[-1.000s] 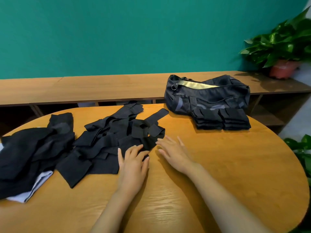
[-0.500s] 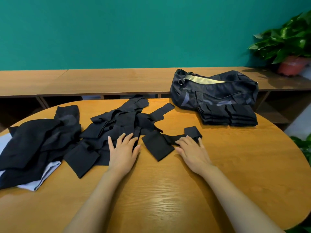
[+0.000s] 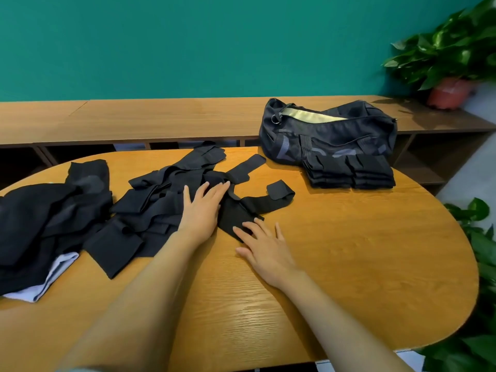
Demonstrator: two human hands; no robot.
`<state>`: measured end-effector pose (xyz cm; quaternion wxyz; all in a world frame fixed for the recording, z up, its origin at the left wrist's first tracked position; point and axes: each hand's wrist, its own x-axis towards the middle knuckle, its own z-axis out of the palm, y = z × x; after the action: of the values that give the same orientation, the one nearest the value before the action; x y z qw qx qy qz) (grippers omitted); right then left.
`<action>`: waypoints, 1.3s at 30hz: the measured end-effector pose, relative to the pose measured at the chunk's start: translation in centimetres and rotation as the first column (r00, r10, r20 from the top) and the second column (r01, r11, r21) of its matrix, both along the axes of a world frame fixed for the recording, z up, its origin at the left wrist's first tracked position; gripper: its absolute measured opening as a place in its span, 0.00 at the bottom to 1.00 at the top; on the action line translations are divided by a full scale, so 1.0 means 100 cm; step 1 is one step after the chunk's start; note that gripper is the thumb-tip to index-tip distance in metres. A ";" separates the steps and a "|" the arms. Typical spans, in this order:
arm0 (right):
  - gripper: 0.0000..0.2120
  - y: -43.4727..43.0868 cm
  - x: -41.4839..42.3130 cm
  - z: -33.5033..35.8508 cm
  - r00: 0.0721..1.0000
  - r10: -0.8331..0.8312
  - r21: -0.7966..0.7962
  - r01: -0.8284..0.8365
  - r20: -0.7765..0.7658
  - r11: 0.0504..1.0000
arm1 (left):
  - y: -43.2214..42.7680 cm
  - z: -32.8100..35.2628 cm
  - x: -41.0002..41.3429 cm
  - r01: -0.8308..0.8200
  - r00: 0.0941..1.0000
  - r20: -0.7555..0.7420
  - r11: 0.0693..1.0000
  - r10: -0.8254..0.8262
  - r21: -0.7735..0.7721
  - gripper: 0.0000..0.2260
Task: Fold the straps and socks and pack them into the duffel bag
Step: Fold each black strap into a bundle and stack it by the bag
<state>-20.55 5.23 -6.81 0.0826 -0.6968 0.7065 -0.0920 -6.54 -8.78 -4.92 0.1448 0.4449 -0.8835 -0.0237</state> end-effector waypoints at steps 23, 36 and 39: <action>0.08 0.069 -0.073 0.008 0.969 -0.137 -0.124 0.165 0.206 0.978 | 0.048 -0.002 -0.020 -0.100 0.981 -0.163 0.995 0.102 0.020 0.21; 0.21 0.072 -0.067 0.014 0.993 -0.057 -0.113 0.068 0.103 0.991 | 0.084 0.001 -0.033 0.219 0.946 -0.246 0.976 -0.210 0.011 0.08; 0.23 0.067 -0.061 0.007 0.998 -0.032 -0.023 0.034 0.056 0.999 | 0.052 0.008 -0.045 0.278 0.961 0.003 0.961 -0.278 -0.007 0.18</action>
<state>-26.61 11.96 -6.15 0.0924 -0.6831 0.7143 -0.1208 -11.09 -3.60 -4.16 0.1408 0.3161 -0.9374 -0.0399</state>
